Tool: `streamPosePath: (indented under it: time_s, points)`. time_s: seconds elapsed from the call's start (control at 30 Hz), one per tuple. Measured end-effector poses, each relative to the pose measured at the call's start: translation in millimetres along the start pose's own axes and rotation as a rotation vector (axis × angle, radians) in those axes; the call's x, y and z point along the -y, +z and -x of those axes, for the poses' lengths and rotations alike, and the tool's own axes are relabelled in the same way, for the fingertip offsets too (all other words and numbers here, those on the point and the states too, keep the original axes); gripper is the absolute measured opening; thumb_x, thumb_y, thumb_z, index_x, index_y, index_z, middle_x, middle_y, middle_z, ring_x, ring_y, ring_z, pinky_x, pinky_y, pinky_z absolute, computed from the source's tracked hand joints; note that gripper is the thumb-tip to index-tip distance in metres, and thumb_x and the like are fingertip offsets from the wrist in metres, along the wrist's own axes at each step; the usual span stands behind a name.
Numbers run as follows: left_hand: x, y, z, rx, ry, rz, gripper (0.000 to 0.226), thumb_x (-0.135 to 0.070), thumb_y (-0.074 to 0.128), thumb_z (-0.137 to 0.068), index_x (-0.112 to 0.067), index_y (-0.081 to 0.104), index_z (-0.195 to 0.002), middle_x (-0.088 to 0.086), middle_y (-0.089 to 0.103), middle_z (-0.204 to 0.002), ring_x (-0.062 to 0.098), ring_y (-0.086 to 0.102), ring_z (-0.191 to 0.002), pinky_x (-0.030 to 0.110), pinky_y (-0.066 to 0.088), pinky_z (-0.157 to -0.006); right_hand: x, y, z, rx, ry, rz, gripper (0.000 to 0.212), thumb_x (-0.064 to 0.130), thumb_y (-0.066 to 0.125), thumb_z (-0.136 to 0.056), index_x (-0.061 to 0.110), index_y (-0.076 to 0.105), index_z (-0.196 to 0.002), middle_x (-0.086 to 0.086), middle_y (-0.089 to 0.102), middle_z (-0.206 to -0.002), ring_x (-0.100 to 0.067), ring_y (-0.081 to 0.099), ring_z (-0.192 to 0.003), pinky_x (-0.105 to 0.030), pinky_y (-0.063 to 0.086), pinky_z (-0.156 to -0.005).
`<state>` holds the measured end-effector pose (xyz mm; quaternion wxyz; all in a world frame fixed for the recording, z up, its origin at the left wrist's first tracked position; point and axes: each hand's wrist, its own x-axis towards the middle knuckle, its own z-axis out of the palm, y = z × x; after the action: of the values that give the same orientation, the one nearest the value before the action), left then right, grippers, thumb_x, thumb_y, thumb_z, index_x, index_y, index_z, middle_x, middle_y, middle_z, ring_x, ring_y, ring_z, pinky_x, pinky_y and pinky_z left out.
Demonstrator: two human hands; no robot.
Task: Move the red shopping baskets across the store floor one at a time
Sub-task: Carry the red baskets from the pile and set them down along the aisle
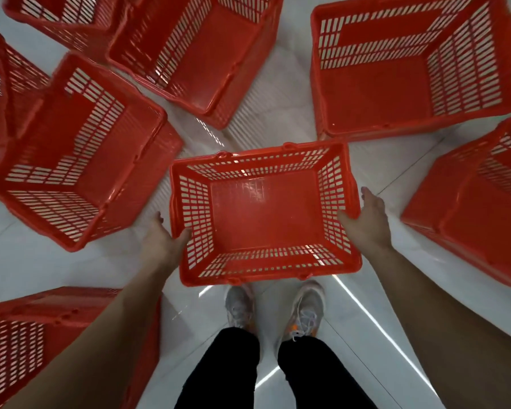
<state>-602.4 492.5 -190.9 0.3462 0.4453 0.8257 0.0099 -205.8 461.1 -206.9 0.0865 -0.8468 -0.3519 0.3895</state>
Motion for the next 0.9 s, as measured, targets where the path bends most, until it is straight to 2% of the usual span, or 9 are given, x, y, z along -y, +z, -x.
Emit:
streamPosePath:
  time_s: [0.07, 0.13, 0.23, 0.37, 0.5, 0.63, 0.7, 0.8, 0.9]
  points:
    - [5.1, 16.7, -21.2, -0.007, -0.008, 0.031, 0.073, -0.036, 0.075, -0.084, -0.009, 0.041, -0.142, 0.015, 0.056, -0.138, 0.033, 0.056, -0.122, 0.048, 0.045, -0.101, -4.1, 12.7, -16.2, 0.018, -0.006, -0.048, 0.062, 0.038, 0.063, -0.089, 0.026, 0.039, -0.145, -0.007, 0.051, -0.136, -0.03, 0.057, -0.121, -0.052, 0.047, -0.101]
    - [9.3, 31.8, -37.7, 0.022, -0.001, 0.088, 0.056, -0.028, 0.071, -0.087, -0.012, 0.047, -0.135, 0.012, 0.064, -0.127, 0.031, 0.062, -0.114, 0.048, 0.049, -0.097, -8.1, 25.2, -29.5, 0.003, -0.017, -0.082, 0.058, 0.025, 0.059, -0.091, 0.026, 0.037, -0.145, -0.007, 0.057, -0.132, -0.03, 0.059, -0.118, -0.053, 0.048, -0.101]
    - [15.9, 42.0, -48.4, -0.082, 0.045, 0.09, 0.042, -0.015, 0.058, -0.093, -0.011, 0.048, -0.133, 0.015, 0.066, -0.119, 0.035, 0.064, -0.107, 0.047, 0.05, -0.093, -7.6, 35.4, -37.3, -0.097, -0.051, -0.098, 0.05, 0.008, 0.05, -0.09, 0.023, 0.044, -0.138, -0.007, 0.064, -0.123, -0.031, 0.062, -0.112, -0.048, 0.049, -0.098]
    - [15.6, 12.7, -29.3, -0.134, 0.106, 0.153, 0.049, -0.007, 0.05, -0.092, -0.012, 0.045, -0.14, 0.016, 0.062, -0.127, 0.035, 0.06, -0.114, 0.047, 0.046, -0.099, 16.9, 17.8, -13.0, -0.186, -0.093, -0.178, 0.045, 0.01, 0.053, -0.089, 0.029, 0.052, -0.129, 0.004, 0.068, -0.113, -0.021, 0.064, -0.103, -0.039, 0.049, -0.093]
    - [14.5, -59.2, 22.4, -0.123, 0.113, 0.204, 0.052, -0.009, 0.047, -0.093, -0.016, 0.041, -0.145, 0.011, 0.058, -0.136, 0.031, 0.057, -0.121, 0.043, 0.043, -0.104, 58.8, -30.7, 38.8, -0.207, -0.162, -0.2, 0.044, 0.016, 0.057, -0.09, 0.035, 0.054, -0.13, 0.017, 0.063, -0.105, -0.009, 0.06, -0.096, -0.028, 0.043, -0.088]
    - [13.6, -138.2, 100.1, -0.173, 0.071, 0.24, 0.048, -0.009, 0.048, -0.091, -0.018, 0.048, -0.138, 0.011, 0.065, -0.125, 0.034, 0.062, -0.11, 0.043, 0.047, -0.094, 105.8, -86.4, 103.8, -0.169, -0.247, -0.196, 0.047, 0.015, 0.06, -0.088, 0.034, 0.055, -0.131, 0.015, 0.064, -0.106, -0.01, 0.061, -0.098, -0.025, 0.041, -0.089]
    - [17.9, -175.0, 143.3, -0.225, 0.054, 0.254, 0.048, -0.009, 0.05, -0.089, -0.02, 0.048, -0.136, 0.011, 0.066, -0.121, 0.034, 0.064, -0.105, 0.039, 0.047, -0.087, 131.4, -111.0, 136.4, -0.141, -0.311, -0.185, 0.047, 0.013, 0.06, -0.088, 0.033, 0.055, -0.13, 0.011, 0.067, -0.107, -0.016, 0.064, -0.103, -0.027, 0.044, -0.092]
    - [33.4, -223.6, 208.7, -0.303, 0.011, 0.284, 0.047, -0.008, 0.054, -0.089, -0.018, 0.049, -0.134, 0.011, 0.068, -0.118, 0.035, 0.064, -0.103, 0.035, 0.044, -0.084, 169.7, -142.6, 181.7, -0.101, -0.398, -0.101, 0.058, 0.009, 0.061, -0.088, 0.021, 0.05, -0.144, -0.007, 0.065, -0.131, -0.028, 0.06, -0.121, -0.035, 0.042, -0.105]
    - [56.7, -262.6, 279.6, -0.411, -0.032, 0.318, 0.045, -0.009, 0.057, -0.089, -0.019, 0.05, -0.132, 0.009, 0.067, -0.116, 0.034, 0.064, -0.102, 0.033, 0.041, -0.083, 205.9, -165.4, 231.2, -0.058, -0.51, -0.036, 0.061, 0.012, 0.062, -0.09, 0.017, 0.045, -0.148, -0.014, 0.059, -0.138, -0.031, 0.054, -0.127, -0.036, 0.038, -0.107]
